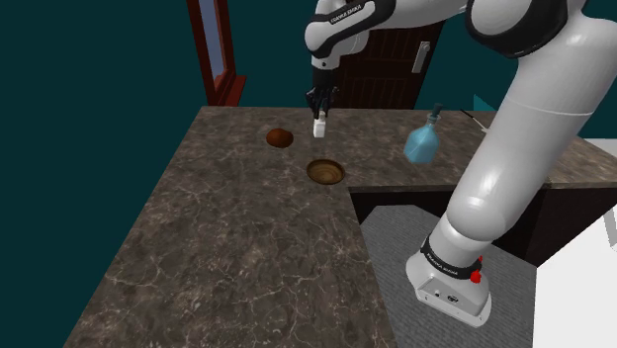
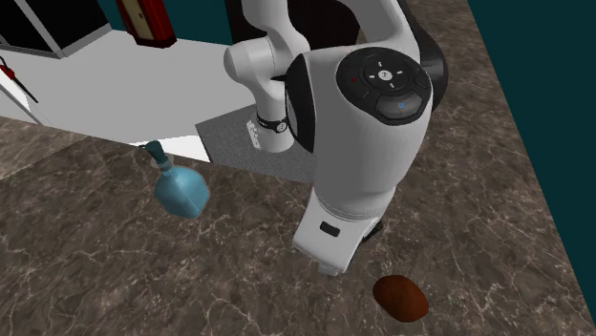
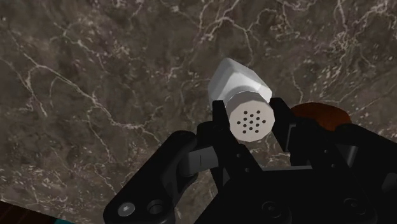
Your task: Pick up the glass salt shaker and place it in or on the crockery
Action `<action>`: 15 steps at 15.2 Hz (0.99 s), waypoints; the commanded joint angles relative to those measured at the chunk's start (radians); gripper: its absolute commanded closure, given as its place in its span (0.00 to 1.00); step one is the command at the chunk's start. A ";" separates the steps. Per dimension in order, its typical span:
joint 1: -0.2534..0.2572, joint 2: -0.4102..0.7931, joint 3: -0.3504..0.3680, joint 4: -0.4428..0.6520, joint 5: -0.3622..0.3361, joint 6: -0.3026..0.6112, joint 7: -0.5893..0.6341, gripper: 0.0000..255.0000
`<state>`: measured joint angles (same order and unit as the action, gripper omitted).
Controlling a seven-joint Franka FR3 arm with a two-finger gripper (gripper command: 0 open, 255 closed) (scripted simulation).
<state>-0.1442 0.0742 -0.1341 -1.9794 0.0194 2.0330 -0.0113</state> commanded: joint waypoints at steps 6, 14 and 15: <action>0.001 -0.026 0.000 0.065 -0.005 -0.091 0.004 1.00; 0.028 -0.175 0.028 -0.036 -0.022 -0.138 0.066 1.00; 0.034 -0.209 0.036 -0.065 -0.024 -0.142 0.082 1.00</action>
<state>-0.1157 -0.0991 -0.1053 -2.0173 -0.0017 1.8990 0.0552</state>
